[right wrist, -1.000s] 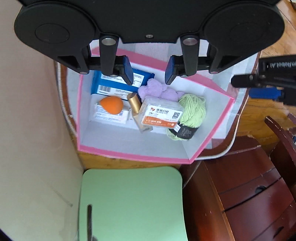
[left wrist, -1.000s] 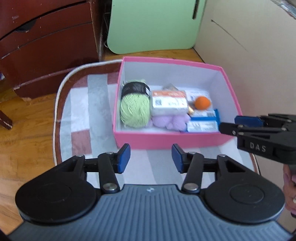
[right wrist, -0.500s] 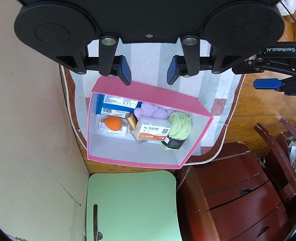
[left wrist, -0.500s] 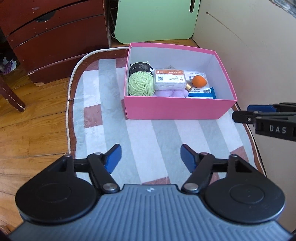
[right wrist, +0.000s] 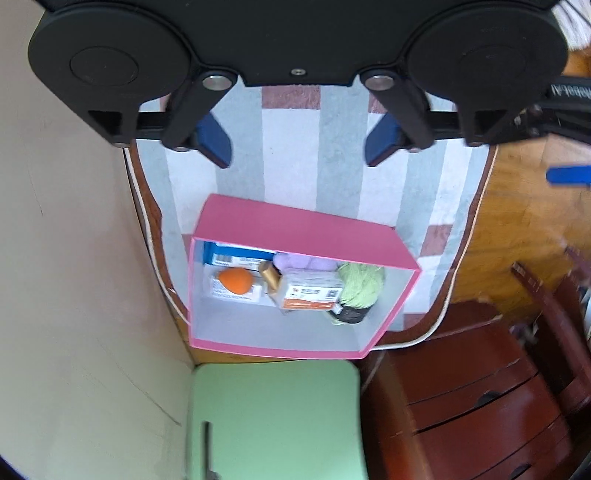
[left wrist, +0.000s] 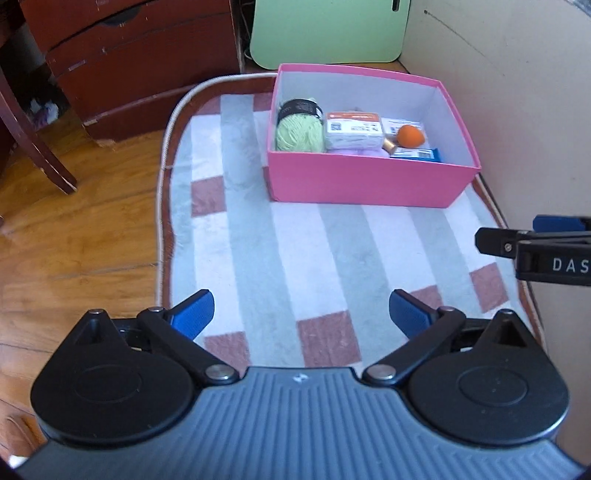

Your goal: Organize objects

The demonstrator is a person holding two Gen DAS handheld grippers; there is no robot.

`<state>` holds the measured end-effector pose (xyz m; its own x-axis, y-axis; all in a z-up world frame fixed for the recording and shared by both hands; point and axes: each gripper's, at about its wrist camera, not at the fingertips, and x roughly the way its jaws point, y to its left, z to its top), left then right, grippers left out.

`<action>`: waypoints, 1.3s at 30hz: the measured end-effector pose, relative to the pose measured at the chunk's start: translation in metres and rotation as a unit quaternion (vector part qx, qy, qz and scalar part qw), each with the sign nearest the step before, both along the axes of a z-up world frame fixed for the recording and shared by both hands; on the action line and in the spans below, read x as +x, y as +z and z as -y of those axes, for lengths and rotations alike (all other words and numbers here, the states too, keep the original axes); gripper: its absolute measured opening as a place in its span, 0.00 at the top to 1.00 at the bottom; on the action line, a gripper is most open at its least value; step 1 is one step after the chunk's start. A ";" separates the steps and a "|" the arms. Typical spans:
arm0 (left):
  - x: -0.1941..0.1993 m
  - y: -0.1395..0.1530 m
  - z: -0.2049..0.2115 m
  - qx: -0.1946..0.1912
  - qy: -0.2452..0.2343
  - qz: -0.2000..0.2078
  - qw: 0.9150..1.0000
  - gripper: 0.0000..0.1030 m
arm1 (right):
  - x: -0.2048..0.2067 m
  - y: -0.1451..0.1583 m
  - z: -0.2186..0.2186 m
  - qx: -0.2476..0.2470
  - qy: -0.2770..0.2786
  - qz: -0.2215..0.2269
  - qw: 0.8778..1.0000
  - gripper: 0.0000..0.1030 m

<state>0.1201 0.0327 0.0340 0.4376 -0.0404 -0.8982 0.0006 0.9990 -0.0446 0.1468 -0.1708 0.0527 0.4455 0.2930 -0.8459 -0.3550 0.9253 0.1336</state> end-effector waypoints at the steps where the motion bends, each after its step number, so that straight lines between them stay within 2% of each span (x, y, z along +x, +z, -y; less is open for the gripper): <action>1: -0.001 0.000 -0.002 -0.007 0.006 0.001 1.000 0.00 | 0.001 -0.001 0.002 0.004 -0.009 -0.007 1.000 0.10; 8: -0.001 -0.001 -0.004 0.005 0.020 -0.003 1.000 0.00 | 0.003 -0.010 0.010 -0.005 -0.041 -0.042 0.998 0.09; 13: 0.004 -0.008 -0.001 0.031 0.015 -0.021 0.999 0.00 | 0.001 -0.010 0.012 -0.025 -0.048 -0.036 0.998 0.09; 19: 0.008 -0.014 -0.004 0.023 0.029 -0.030 0.999 0.00 | -0.001 -0.006 0.012 -0.025 -0.061 -0.023 0.998 0.09; 23: 0.009 -0.015 -0.001 0.030 0.018 -0.027 0.999 0.00 | -0.005 -0.004 0.009 -0.045 -0.060 -0.006 0.997 0.09; 29: 0.010 -0.022 -0.004 0.034 0.022 -0.036 0.999 0.00 | -0.001 -0.009 0.009 -0.012 -0.063 -0.049 0.997 0.09; 39: 0.009 -0.024 -0.007 0.032 0.020 -0.041 0.998 0.00 | -0.001 -0.013 0.007 -0.028 -0.069 -0.050 0.996 0.09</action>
